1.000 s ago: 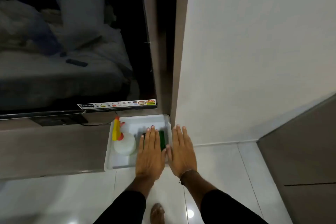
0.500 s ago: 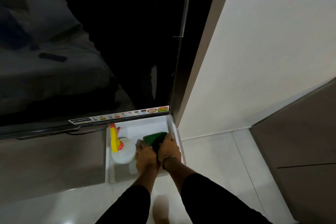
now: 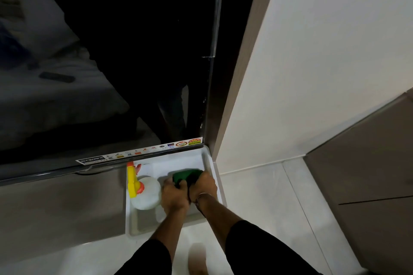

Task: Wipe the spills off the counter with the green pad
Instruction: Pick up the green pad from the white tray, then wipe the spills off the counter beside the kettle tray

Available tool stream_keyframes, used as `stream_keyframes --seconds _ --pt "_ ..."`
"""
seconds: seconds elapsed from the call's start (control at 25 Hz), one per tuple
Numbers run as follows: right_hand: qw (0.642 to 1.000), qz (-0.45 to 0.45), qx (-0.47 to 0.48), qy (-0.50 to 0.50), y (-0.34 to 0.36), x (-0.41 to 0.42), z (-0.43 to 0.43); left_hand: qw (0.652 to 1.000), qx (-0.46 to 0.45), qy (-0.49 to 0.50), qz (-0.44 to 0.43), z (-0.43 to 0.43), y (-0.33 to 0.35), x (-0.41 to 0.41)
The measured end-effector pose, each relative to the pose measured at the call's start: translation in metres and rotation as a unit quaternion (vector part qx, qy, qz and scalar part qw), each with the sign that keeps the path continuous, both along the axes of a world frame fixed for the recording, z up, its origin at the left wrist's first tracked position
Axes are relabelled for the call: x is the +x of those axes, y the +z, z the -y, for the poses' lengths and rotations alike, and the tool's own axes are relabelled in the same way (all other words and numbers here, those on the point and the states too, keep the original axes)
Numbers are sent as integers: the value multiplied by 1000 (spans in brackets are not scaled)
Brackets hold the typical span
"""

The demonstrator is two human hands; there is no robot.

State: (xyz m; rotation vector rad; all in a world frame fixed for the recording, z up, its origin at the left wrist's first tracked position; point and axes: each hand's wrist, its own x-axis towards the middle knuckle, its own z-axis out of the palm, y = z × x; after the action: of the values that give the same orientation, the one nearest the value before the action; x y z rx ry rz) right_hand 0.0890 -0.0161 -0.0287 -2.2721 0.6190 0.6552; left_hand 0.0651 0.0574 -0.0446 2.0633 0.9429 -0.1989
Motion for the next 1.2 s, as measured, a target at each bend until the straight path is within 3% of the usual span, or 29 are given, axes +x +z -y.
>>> stream_keyframes --seconds 0.12,0.24,0.4,0.64,0.8,1.04,1.2 --pt "997 23 50 -50 21 -7 19 994 -50 57 75 7 18 -6" --pt "978 33 164 -127 48 -13 63 981 -146 58 111 20 43 -8" --pt "898 47 374 -227 84 -26 147 951 -283 39 115 70 78 -3" --pt "798 80 514 -305 112 -70 337 909 -403 -101 24 246 108 4" --pt "771 116 516 -354 124 -103 473 875 -438 -200 -44 386 121 3" --pt "798 189 382 -425 150 -155 663 784 -494 -358 -112 590 150 -8" --pt "716 272 424 -484 158 -188 750 730 -513 -423 -158 699 164 -19"
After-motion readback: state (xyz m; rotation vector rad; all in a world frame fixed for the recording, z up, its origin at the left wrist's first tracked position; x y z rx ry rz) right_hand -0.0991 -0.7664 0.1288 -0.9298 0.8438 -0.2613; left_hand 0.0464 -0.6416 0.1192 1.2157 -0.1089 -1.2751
